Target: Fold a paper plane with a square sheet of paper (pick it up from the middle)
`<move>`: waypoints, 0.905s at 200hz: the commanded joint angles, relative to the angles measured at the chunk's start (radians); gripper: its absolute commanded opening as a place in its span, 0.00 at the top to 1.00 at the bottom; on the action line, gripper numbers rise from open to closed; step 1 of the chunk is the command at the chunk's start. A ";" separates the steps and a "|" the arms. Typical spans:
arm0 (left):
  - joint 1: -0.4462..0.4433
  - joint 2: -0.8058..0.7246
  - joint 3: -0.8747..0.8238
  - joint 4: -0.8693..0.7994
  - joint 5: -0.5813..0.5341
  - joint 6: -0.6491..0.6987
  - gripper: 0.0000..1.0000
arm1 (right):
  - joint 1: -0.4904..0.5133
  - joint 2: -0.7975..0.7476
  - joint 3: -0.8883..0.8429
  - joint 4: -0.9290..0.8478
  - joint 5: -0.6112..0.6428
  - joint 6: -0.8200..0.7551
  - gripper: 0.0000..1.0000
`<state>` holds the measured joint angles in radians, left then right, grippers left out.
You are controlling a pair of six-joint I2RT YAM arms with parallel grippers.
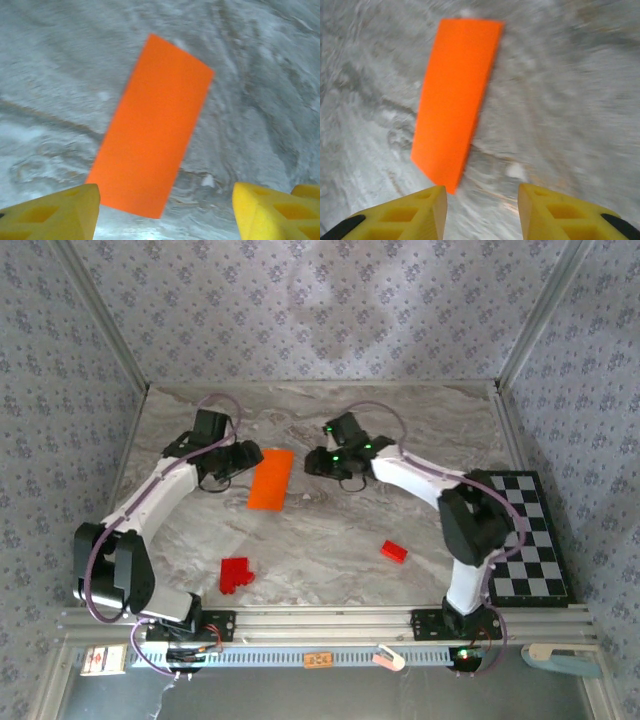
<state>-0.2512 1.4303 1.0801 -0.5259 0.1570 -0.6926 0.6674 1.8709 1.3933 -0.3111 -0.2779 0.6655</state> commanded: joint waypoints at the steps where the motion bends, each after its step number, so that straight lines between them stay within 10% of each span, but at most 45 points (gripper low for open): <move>1: 0.063 -0.044 -0.063 0.024 0.056 -0.045 0.28 | 0.064 0.112 0.126 -0.029 -0.068 0.017 0.59; 105: 0.199 -0.093 -0.170 0.039 0.090 -0.052 0.09 | 0.144 0.463 0.488 -0.262 -0.128 -0.116 0.58; 181: 0.199 -0.068 -0.167 0.050 0.120 -0.039 0.05 | 0.106 0.377 0.290 -0.398 -0.095 -0.305 0.59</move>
<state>-0.0582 1.3613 0.9218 -0.4923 0.2413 -0.7452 0.7944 2.3035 1.8023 -0.5766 -0.3946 0.4686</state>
